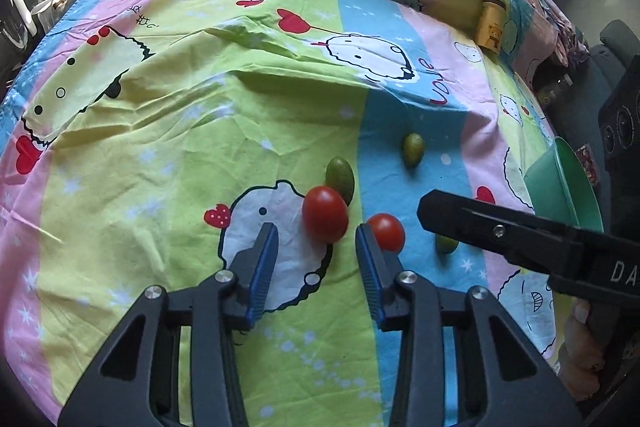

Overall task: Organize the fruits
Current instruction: 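Grasp a red tomato with the right gripper while the left gripper grasps another red tomato, then carry both held tomatoes in the two grippers over the green basin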

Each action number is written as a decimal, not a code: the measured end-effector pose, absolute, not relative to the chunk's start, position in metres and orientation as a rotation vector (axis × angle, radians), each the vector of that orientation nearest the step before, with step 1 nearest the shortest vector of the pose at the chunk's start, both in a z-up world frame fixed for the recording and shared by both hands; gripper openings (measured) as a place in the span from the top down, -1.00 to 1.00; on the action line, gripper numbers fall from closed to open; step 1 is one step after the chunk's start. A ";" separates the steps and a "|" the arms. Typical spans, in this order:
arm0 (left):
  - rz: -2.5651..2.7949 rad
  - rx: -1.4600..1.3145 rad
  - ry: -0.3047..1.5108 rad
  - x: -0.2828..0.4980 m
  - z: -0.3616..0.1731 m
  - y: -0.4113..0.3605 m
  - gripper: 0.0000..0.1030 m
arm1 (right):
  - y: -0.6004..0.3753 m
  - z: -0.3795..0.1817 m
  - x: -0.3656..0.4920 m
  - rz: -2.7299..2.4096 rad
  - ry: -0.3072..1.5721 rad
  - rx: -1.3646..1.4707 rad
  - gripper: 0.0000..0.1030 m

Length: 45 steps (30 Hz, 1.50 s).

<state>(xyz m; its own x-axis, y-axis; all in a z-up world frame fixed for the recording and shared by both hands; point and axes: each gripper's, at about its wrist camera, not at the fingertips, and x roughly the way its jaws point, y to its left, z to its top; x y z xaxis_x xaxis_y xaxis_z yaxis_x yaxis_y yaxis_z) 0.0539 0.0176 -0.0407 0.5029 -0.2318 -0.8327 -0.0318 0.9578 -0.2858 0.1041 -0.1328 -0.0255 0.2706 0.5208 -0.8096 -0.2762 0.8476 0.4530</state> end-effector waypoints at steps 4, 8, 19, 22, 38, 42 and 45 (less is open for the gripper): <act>-0.136 -0.260 1.046 0.055 -0.043 0.014 0.26 | -0.119 -0.034 0.107 0.531 1.208 0.195 0.07; -0.126 -0.248 1.056 0.057 -0.047 0.014 0.26 | -0.110 -0.042 0.110 0.508 1.229 0.149 0.07; -0.121 -0.245 1.073 0.057 -0.049 0.017 0.26 | -0.105 -0.055 0.112 0.484 1.244 0.100 0.29; -0.119 -0.231 1.072 0.057 -0.049 0.015 0.26 | -0.105 -0.056 0.111 0.493 1.240 0.105 0.40; -0.082 -0.279 1.025 0.074 -0.050 0.009 0.30 | -0.162 -0.013 0.107 0.432 1.096 0.263 0.41; -0.065 -0.268 1.013 0.072 -0.051 0.010 0.41 | -0.173 -0.007 0.106 0.423 1.076 0.287 0.41; -0.058 -0.263 1.002 0.071 -0.051 0.010 0.48 | -0.179 -0.006 0.107 0.409 1.071 0.303 0.41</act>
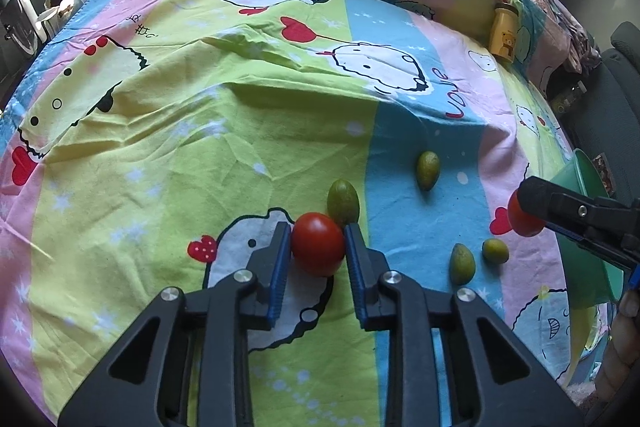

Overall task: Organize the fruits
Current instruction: 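Carry both held tomatoes in the two grippers over the green basin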

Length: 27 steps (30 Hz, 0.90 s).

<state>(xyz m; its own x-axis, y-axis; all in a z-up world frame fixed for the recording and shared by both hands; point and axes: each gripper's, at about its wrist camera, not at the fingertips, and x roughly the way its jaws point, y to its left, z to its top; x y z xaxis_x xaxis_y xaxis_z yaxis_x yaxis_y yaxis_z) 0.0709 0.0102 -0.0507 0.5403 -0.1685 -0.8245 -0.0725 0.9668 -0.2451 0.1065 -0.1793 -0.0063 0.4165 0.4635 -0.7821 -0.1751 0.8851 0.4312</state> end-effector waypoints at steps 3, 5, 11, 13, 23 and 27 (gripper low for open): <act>-0.064 -0.265 1.002 0.070 -0.049 0.008 0.48 | -0.186 -0.006 0.106 0.406 1.069 0.322 0.41; -0.075 -0.271 0.995 0.068 -0.045 0.006 0.48 | -0.190 -0.004 0.105 0.403 1.061 0.329 0.41; -0.125 -0.255 0.931 0.055 -0.015 -0.013 0.48 | -0.205 0.012 0.096 0.402 1.005 0.353 0.41; -0.140 -0.247 0.908 0.053 -0.002 -0.023 0.48 | -0.213 0.021 0.091 0.401 0.975 0.364 0.41; -0.221 -0.169 0.802 0.044 0.047 -0.080 0.47 | -0.260 0.058 0.068 0.356 0.829 0.414 0.40; -0.270 -0.172 0.785 0.045 0.059 -0.100 0.47 | -0.280 0.066 0.060 0.330 0.790 0.441 0.40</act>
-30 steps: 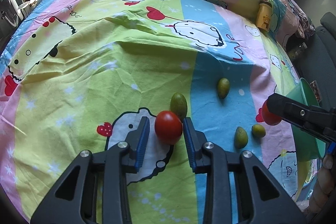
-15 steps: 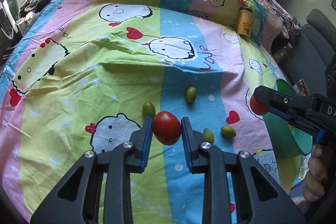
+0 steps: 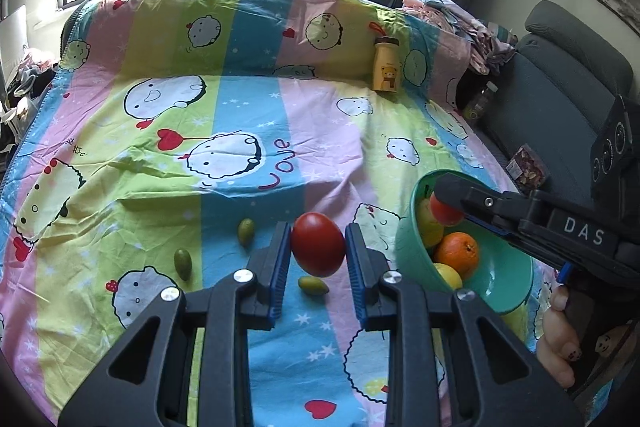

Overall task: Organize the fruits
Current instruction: 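Carry both held tomatoes in the two grippers over the green basin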

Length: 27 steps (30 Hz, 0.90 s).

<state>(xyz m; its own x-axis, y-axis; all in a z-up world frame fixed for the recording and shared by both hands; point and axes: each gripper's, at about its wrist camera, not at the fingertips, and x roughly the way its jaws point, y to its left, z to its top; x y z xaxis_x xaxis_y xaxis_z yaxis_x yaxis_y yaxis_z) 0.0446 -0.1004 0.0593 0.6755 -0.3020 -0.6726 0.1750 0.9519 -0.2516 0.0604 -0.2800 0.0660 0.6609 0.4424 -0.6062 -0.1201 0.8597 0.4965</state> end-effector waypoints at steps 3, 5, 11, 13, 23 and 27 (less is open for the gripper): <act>-0.306 -0.159 0.761 0.043 0.068 -0.116 0.47 | -0.293 0.071 0.054 0.299 0.760 0.444 0.40; -0.334 -0.153 0.755 0.044 0.072 -0.125 0.47 | -0.301 0.075 0.051 0.272 0.741 0.452 0.40; -0.419 -0.161 0.729 0.047 0.084 -0.150 0.47 | -0.327 0.083 0.039 0.200 0.686 0.472 0.40; -0.447 -0.162 0.728 0.049 0.087 -0.159 0.47 | -0.335 0.084 0.036 0.176 0.671 0.479 0.40; -0.540 -0.157 0.773 0.058 0.078 -0.199 0.47 | -0.376 0.076 0.032 0.069 0.663 0.543 0.40; -0.582 -0.158 0.799 0.062 0.071 -0.213 0.47 | -0.390 0.072 0.030 0.012 0.667 0.545 0.40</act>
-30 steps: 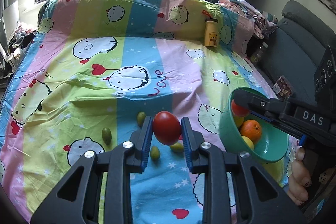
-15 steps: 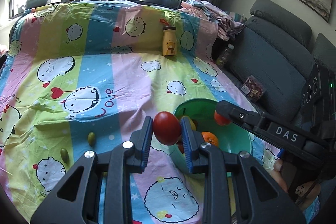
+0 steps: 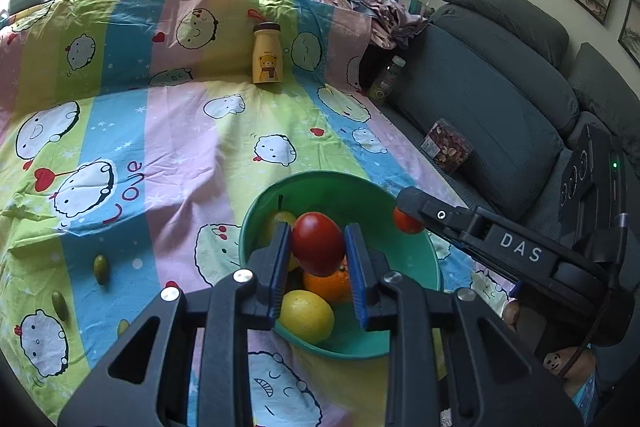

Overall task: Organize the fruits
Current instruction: 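Carry both held tomatoes in the two grippers over the green basin, then lower the tomatoes into the basin and open both grippers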

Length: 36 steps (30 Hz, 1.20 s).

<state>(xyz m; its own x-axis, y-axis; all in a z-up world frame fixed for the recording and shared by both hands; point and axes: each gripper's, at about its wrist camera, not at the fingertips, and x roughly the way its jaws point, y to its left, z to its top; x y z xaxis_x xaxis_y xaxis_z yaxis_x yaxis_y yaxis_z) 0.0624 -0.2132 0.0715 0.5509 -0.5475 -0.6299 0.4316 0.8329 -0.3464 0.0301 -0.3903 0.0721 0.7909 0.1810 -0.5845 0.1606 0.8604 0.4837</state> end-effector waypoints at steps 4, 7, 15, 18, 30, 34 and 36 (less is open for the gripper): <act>-0.615 -0.158 0.829 0.067 0.064 -0.225 0.47 | -0.403 0.065 0.031 0.002 0.681 0.572 0.40; -0.617 -0.153 0.862 0.072 0.056 -0.233 0.47 | -0.411 0.060 0.033 -0.023 0.695 0.581 0.40; -0.628 -0.143 0.939 0.080 0.035 -0.250 0.47 | -0.420 0.048 0.038 -0.071 0.737 0.574 0.40; -0.637 -0.154 0.967 0.084 0.029 -0.252 0.47 | -0.420 0.044 0.042 -0.088 0.756 0.562 0.40; -0.628 -0.140 1.025 0.088 0.013 -0.261 0.47 | -0.421 0.033 0.048 -0.120 0.810 0.545 0.40; -0.629 -0.136 1.032 0.088 0.012 -0.263 0.47 | -0.420 0.032 0.050 -0.142 0.822 0.529 0.40; -0.623 -0.126 1.036 0.089 0.011 -0.265 0.47 | -0.420 0.031 0.051 -0.139 0.826 0.526 0.40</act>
<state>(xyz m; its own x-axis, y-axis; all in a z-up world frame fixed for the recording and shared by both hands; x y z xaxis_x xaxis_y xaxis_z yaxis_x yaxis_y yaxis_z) 0.0886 -0.2649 0.0107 0.3545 -0.5385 -0.7644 0.4229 0.8215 -0.3826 0.0511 -0.4200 0.0309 0.6769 0.0823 -0.7314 0.3180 0.8636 0.3914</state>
